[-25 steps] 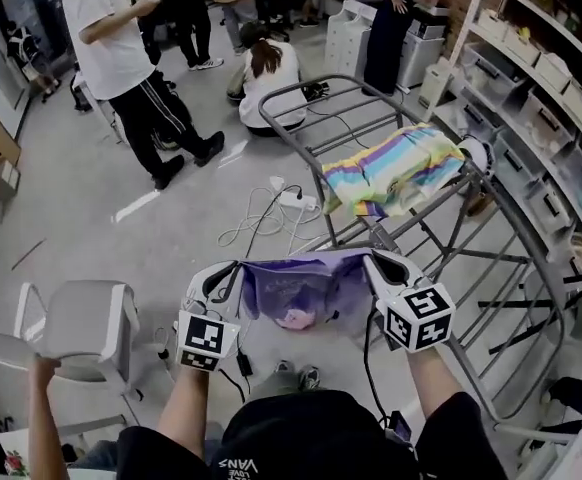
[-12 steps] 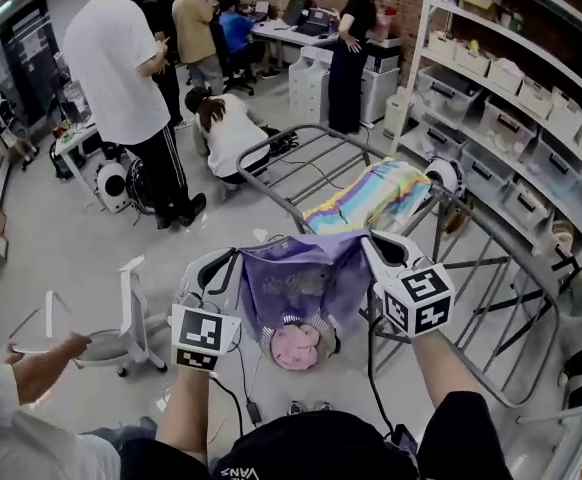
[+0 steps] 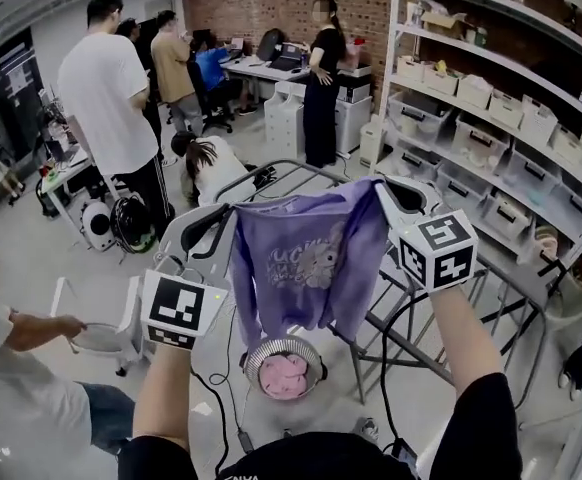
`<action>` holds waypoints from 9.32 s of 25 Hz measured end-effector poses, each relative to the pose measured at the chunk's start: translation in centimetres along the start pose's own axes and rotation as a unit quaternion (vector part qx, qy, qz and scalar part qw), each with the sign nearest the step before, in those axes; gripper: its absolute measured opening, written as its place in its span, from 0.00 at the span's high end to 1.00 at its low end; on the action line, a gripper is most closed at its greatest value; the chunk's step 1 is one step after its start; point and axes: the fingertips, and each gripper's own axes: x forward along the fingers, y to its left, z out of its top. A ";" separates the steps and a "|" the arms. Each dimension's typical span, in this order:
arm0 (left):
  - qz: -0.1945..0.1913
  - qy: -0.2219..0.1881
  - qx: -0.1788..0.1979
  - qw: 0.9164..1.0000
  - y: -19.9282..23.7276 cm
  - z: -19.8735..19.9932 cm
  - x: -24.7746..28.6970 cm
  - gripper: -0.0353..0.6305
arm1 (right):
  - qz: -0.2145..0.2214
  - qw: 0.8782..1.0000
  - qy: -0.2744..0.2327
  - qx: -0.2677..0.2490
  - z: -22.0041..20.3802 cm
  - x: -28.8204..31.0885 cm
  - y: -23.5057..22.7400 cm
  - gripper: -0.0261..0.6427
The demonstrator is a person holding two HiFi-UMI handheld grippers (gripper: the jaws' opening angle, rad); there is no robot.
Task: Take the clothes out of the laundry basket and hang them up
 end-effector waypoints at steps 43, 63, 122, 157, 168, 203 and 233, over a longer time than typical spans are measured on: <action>-0.121 0.016 0.022 0.992 -31.1 12.3 21.1 0.92 | -0.031 0.996 0.082 0.020 -16.3 -5.2 -33.4 0.93; -0.299 0.081 -0.048 0.950 -54.0 5.7 13.5 0.94 | 0.054 0.979 0.180 0.082 -34.4 -14.2 -30.3 0.93; -0.252 0.351 -0.033 0.901 -52.1 -15.9 14.0 0.61 | 0.152 0.890 0.423 0.070 -47.7 -5.6 -28.0 0.80; -0.257 0.354 -0.011 0.899 -52.3 -16.1 12.4 0.61 | -0.184 0.826 0.349 0.402 -54.0 -16.7 -45.2 0.88; -0.256 0.353 -0.020 0.900 -52.0 -15.7 11.8 0.61 | -0.172 0.831 0.366 0.382 -53.8 -18.3 -45.6 0.67; -0.254 0.335 -0.051 0.906 -52.7 -14.8 12.8 0.61 | 0.072 0.914 0.377 0.133 -45.9 -0.4 -34.7 0.64; -0.263 0.316 -0.057 0.910 -52.8 -13.2 13.8 0.61 | -0.196 0.884 0.323 0.277 -48.5 -10.6 -48.1 0.82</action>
